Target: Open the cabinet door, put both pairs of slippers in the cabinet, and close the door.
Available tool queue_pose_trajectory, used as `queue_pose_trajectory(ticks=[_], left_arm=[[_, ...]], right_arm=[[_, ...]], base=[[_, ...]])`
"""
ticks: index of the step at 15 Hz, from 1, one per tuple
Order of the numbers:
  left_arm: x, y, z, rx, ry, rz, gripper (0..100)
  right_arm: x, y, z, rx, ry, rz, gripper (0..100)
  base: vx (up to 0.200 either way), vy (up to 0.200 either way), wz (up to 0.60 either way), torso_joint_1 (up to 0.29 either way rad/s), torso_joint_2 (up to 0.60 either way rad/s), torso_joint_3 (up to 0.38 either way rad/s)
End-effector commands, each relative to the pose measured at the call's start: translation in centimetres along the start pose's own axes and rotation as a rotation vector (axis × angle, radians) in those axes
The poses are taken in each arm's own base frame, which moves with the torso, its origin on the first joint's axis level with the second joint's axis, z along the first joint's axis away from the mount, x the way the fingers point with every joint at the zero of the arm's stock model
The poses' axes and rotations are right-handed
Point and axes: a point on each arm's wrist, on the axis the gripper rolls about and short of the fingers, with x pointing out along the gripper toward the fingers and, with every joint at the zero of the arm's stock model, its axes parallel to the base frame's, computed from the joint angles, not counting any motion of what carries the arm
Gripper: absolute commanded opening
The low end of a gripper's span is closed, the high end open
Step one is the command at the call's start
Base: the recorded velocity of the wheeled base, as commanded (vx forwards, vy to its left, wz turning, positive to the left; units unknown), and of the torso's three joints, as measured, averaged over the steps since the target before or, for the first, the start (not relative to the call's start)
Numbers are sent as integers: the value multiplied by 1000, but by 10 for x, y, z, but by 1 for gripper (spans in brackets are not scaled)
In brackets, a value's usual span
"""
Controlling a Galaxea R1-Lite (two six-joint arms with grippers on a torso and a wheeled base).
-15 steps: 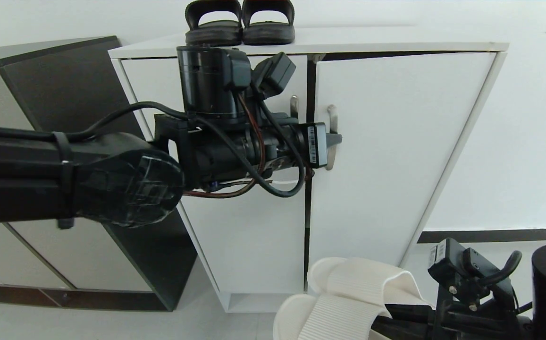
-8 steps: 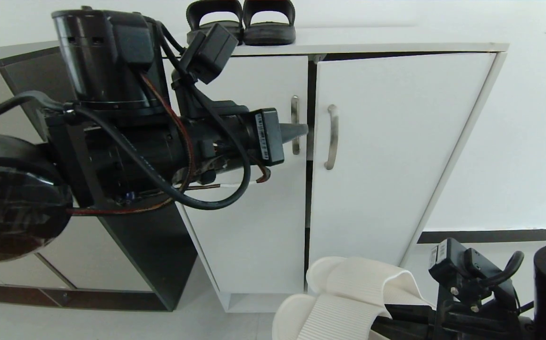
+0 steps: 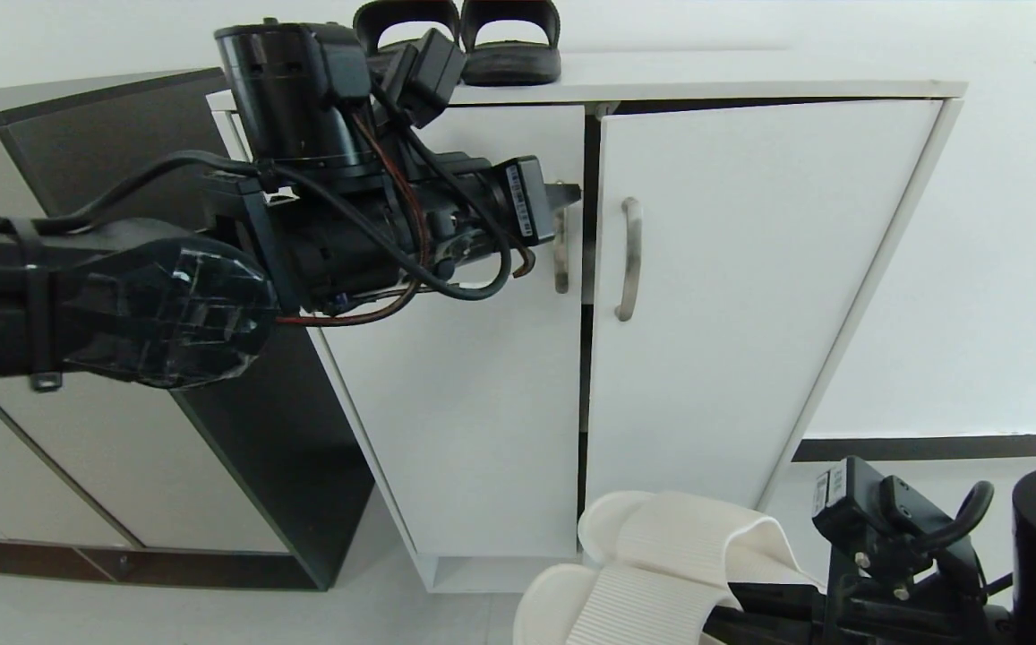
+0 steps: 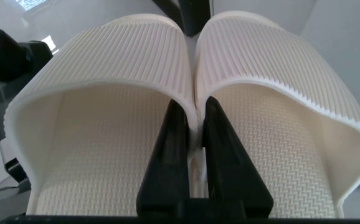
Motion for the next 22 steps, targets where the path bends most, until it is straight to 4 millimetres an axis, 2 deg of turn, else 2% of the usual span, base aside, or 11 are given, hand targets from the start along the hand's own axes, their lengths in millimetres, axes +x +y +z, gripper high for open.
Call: queue_pose_trajectory(ticks=[1, 8, 13, 16, 19, 22], left_arm=[[14, 4, -5, -2, 9, 0, 0], [29, 5, -3, 2, -10, -10, 0], [37, 1, -15, -3, 20, -24, 0], [42, -4, -22, -3, 32, -43, 0], [36, -26, -23, 4, 42, -93, 0], [29, -63, -33, 22, 76, -189, 0]], right_arm=[[0, 1, 0, -1, -2, 5, 0], [0, 5, -2, -6, 8, 42, 0], [0, 11, -5, -13, 22, 71, 0], [1, 14, -11, -15, 47, 84, 0], [-1, 16, -17, -21, 68, 95, 0], [-10, 29, -29, -49, 95, 162, 0]], base=[[0, 0, 0, 0, 0, 0], [0, 0, 0, 0, 0, 0], [0, 0, 0, 0, 0, 0], [-200, 0, 0, 7, 2, 4], [-200, 0, 0, 1, 1, -1], [-200, 0, 0, 2, -2, 2]])
